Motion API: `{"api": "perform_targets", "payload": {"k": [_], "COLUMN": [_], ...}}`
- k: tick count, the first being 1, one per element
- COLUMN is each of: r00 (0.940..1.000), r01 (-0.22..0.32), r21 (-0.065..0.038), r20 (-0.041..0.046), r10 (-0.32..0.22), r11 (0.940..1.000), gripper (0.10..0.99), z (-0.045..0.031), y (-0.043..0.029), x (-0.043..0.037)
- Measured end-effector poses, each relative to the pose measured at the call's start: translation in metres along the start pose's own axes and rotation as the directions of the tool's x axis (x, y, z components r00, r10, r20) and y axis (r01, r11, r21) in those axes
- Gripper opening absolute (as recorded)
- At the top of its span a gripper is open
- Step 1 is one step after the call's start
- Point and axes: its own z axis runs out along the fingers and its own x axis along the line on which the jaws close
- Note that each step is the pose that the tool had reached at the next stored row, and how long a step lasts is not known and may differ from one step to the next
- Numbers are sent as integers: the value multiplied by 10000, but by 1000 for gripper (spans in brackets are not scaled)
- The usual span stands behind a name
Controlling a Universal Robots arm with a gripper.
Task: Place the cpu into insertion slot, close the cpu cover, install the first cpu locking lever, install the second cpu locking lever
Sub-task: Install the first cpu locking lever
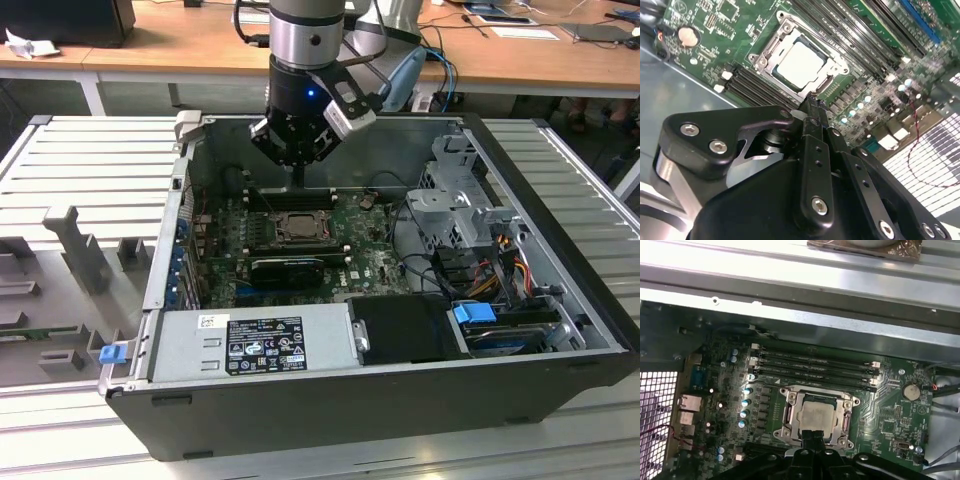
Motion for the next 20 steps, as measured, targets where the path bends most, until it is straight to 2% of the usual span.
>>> {"api": "perform_targets", "payload": {"k": [5, 7, 8, 13, 20], "r00": [9975, 9966, 9966, 9995, 9988], "r01": [708, 817, 815, 269, -454], "r21": [1, 27, 30, 35, 29], "r20": [-2, 80, 95, 143, 171], "r10": [-708, -817, -815, -269, 454], "r11": [9975, 9967, 9967, 9996, 9990], "gripper": [106, 106, 106, 106, 106], "z": [12, 42, 47, 74, 104], "y": [-1, 0, 0, 3, 2], "x": [-1, 12, 15, 22, 25]}}
